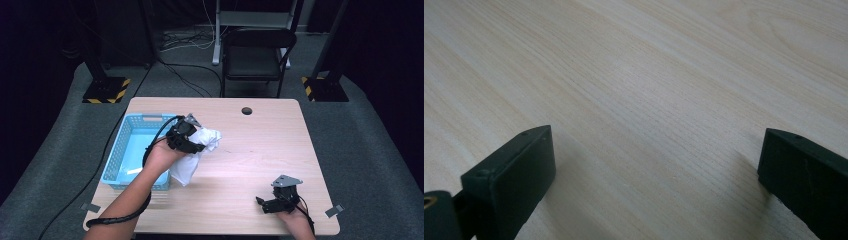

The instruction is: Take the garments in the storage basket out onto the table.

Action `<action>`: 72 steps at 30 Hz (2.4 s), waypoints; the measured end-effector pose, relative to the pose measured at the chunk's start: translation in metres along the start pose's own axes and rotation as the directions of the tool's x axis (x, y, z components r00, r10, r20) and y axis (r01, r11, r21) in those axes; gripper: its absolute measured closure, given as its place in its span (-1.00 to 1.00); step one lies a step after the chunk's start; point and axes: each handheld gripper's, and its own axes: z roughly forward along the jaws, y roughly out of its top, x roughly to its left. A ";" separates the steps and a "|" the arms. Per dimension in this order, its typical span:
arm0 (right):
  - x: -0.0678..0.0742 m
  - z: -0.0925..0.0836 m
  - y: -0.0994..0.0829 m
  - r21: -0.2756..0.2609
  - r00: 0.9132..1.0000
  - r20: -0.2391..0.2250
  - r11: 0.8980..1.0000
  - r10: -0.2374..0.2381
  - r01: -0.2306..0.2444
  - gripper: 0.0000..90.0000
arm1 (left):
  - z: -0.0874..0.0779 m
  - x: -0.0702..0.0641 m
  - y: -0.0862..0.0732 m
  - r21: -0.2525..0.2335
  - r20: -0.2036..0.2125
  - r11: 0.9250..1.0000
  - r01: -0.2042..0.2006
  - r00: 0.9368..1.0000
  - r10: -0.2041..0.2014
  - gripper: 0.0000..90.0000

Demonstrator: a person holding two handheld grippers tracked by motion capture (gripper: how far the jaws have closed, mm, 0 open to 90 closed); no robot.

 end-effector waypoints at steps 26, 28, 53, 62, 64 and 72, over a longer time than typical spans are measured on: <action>0.000 0.000 0.000 0.000 1.000 -0.004 1.000 -0.003 0.003 -0.97 | 0.029 -0.020 0.009 0.005 0.065 1.000 -0.011 0.998 0.011 0.31; 0.000 0.000 0.000 0.000 1.000 -0.004 1.000 -0.004 0.004 -0.97 | 0.032 -0.021 0.009 0.006 0.070 1.000 -0.010 0.998 0.010 0.31; 0.000 0.000 0.000 0.000 1.000 -0.006 1.000 -0.006 0.006 -0.97 | 0.066 -0.021 -0.007 0.062 0.099 0.998 0.024 0.995 -0.030 0.31; 0.000 0.000 0.000 0.000 1.000 -0.006 1.000 -0.006 0.006 -0.97 | 0.078 -0.019 -0.014 0.092 0.099 0.995 0.035 0.994 -0.044 0.31; 0.000 0.000 0.000 0.000 1.000 -0.006 1.000 -0.006 0.006 -0.97 | 0.081 -0.018 -0.016 0.097 0.104 0.994 0.043 0.993 -0.054 0.31; 0.000 0.000 0.000 0.000 1.000 -0.006 1.000 -0.006 0.006 -0.97 | 0.093 -0.017 -0.022 0.120 0.106 0.991 0.053 0.992 -0.066 0.30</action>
